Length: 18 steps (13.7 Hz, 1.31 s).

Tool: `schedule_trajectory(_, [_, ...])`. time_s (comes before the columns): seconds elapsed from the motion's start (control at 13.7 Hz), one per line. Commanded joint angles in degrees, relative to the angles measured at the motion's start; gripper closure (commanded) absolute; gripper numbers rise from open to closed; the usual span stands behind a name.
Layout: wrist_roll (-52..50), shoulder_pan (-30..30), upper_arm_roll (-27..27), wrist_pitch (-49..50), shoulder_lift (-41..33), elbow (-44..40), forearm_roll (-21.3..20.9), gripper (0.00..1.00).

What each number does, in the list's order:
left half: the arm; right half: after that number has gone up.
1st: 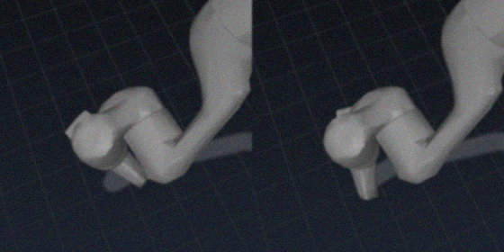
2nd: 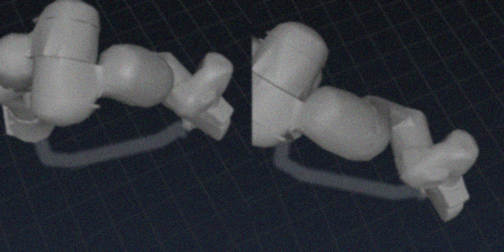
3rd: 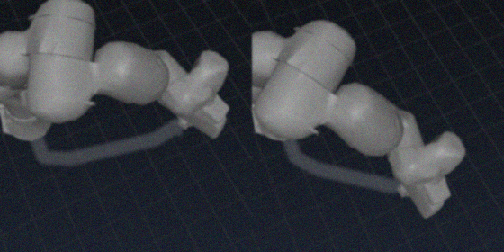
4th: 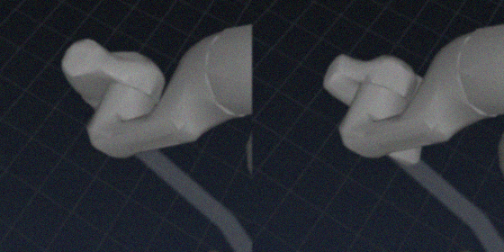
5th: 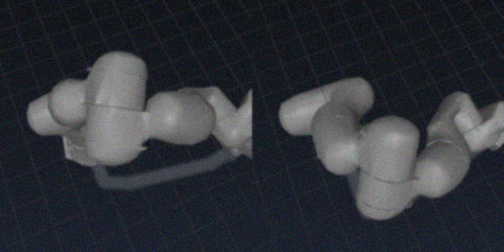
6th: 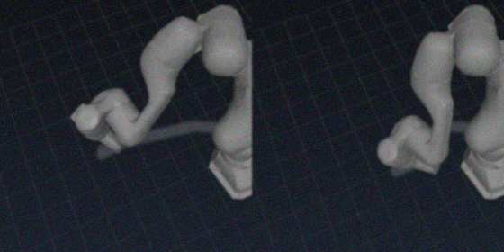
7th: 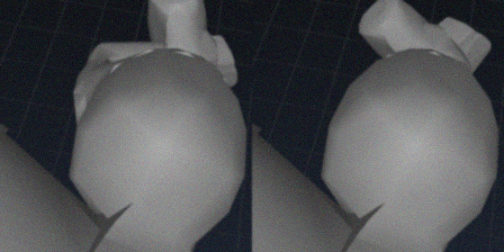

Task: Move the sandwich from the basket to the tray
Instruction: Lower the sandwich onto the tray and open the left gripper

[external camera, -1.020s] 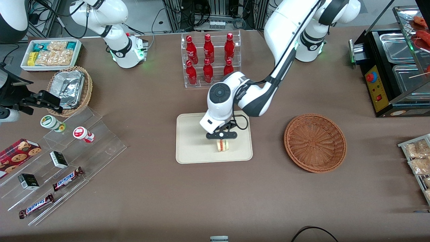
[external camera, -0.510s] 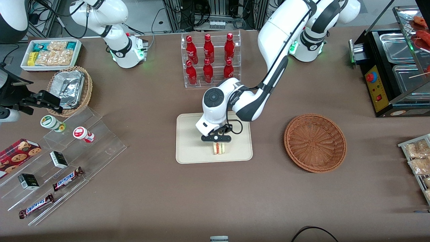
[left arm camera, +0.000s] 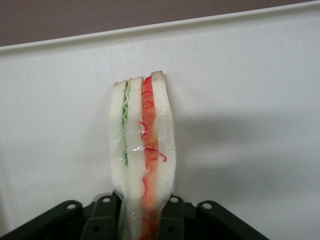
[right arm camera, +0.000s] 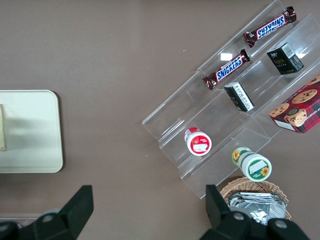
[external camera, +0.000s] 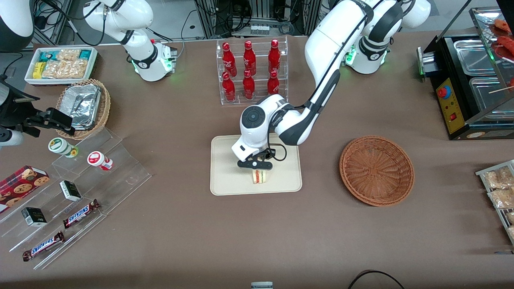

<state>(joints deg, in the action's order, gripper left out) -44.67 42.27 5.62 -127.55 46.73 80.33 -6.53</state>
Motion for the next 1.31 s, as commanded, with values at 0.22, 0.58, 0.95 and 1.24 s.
schedule_trajectory(0.22, [-0.59,1.50,-0.79,0.45,-0.58,-1.58,-0.42,0.00])
schedule_trajectory(0.58, [-3.23,1.06,-0.96,6.33,-6.02,-1.15,-0.15,0.00])
schedule_trajectory(0.95, [-2.00,-4.81,-1.41,19.77,-16.12,-0.80,0.03,0.00])
schedule_trajectory(1.24, [1.41,-12.63,-1.41,24.35,-22.98,1.13,-0.06,0.00])
